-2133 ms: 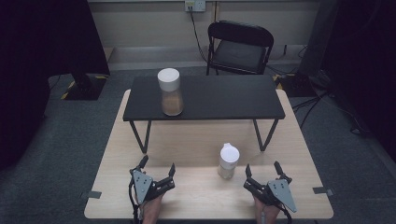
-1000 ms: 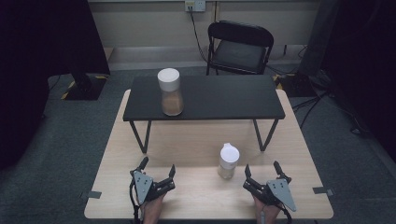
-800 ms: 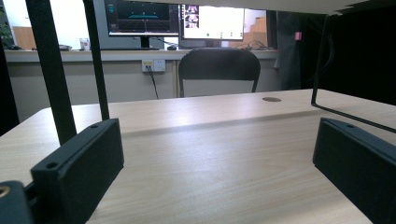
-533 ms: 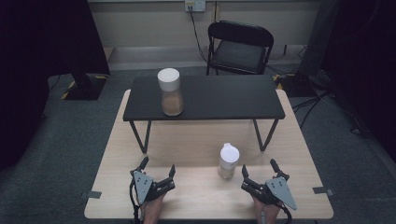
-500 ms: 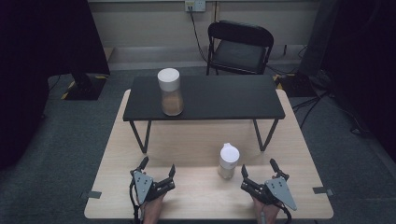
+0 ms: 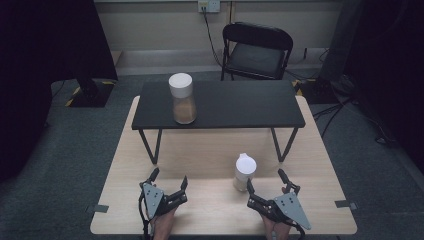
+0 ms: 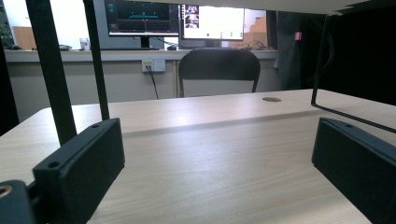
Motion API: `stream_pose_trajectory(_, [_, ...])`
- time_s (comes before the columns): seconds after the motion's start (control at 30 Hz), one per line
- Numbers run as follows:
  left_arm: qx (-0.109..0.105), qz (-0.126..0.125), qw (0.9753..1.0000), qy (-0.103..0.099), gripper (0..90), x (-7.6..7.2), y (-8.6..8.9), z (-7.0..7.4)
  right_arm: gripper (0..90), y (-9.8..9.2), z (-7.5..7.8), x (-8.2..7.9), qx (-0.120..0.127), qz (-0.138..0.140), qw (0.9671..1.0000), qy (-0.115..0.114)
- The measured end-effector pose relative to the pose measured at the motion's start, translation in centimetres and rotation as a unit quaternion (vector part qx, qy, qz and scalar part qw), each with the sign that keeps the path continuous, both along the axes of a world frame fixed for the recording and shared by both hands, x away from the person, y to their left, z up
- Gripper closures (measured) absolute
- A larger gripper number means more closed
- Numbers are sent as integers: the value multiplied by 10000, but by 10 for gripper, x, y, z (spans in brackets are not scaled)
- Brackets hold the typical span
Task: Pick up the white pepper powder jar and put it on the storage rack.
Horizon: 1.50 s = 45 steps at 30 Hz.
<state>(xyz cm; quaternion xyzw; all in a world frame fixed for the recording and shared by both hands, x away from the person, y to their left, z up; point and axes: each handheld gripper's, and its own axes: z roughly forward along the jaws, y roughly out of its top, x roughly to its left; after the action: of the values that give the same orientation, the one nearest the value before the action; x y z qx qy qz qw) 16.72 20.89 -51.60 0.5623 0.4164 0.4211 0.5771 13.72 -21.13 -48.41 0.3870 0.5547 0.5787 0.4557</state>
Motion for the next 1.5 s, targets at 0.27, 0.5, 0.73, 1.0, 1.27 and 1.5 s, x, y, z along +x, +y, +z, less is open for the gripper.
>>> stream_pose_trajectory(0.27, [1, 0, 10000, 1, 20, 0, 0, 0, 21, 11, 5, 5, -53, 183, 9996, 186])
stream_pose_trajectory(0.5, [2, 3, 10000, -1, 20, 0, 0, 0, 15, 19, 11, 12, 24, 317, 9990, 307])
stream_pose_trajectory(0.73, [3, -6, 10000, -1, 21, 0, 0, 0, 58, 21, 22, 29, 47, 336, 9978, 570])
stream_pose_trajectory(1.0, [3, 9, 10000, -3, 21, 0, 0, 0, 118, 26, 23, 40, 59, 269, 9963, 814])
stream_pose_trajectory(1.27, [2, -2, 10000, -4, 20, 0, 0, 0, 161, 30, 22, 42, -53, 210, 9957, 901])
stream_pose_trajectory(1.5, [3, -3, 10000, -3, 20, 0, 0, 0, 220, 29, 19, 44, -120, 229, 9947, 993])
